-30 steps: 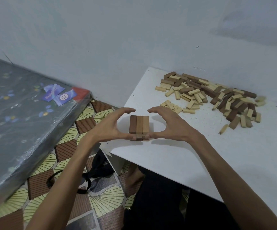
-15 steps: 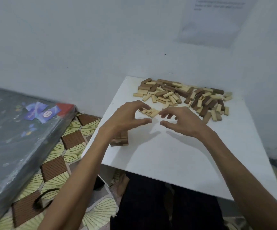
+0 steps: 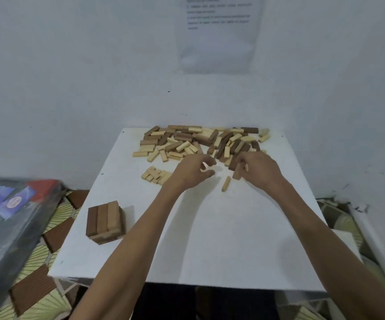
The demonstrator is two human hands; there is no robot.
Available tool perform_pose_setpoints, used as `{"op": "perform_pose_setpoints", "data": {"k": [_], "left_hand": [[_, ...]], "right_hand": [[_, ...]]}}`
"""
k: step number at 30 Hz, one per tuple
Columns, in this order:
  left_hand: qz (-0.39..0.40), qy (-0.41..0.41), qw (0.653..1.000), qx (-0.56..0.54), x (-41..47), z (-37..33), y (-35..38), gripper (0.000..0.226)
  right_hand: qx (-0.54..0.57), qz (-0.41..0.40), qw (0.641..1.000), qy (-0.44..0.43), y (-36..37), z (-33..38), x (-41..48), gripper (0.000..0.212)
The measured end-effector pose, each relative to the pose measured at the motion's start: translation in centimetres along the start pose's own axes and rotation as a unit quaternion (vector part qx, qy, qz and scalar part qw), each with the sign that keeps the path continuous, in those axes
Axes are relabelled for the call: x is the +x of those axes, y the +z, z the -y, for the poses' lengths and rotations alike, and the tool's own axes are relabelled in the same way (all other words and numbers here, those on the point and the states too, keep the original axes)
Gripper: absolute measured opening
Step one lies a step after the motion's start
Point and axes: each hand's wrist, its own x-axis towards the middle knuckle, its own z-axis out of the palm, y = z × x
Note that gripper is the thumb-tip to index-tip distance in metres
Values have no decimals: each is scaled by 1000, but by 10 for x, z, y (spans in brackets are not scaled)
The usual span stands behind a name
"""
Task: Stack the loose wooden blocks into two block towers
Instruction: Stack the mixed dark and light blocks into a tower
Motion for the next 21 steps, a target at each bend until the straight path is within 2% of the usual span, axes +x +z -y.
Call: {"op": "perform_pose_setpoints", "data": {"k": [5, 8, 12, 15, 17, 21], "left_hand": [[-6, 38, 988, 150, 52, -16, 27, 31], [17, 13, 974, 224, 75, -20, 37, 32], [0, 2, 975, 221, 86, -14, 44, 33], [-24, 9, 983, 181, 89, -7, 45, 27], [-36, 7, 986, 162, 88, -7, 44, 22], [-56, -10, 980, 189, 79, -8, 47, 37]], "right_hand": [[-63, 65, 996, -22, 7, -27, 7, 32], [-91, 65, 993, -38, 14, -32, 8, 39], [-74, 39, 994, -77, 22, -39, 11, 38], [-36, 53, 995, -78, 22, -40, 15, 25], [-36, 67, 994, -75, 18, -36, 18, 24], [-76, 67, 991, -83, 16, -29, 21, 31]]}}
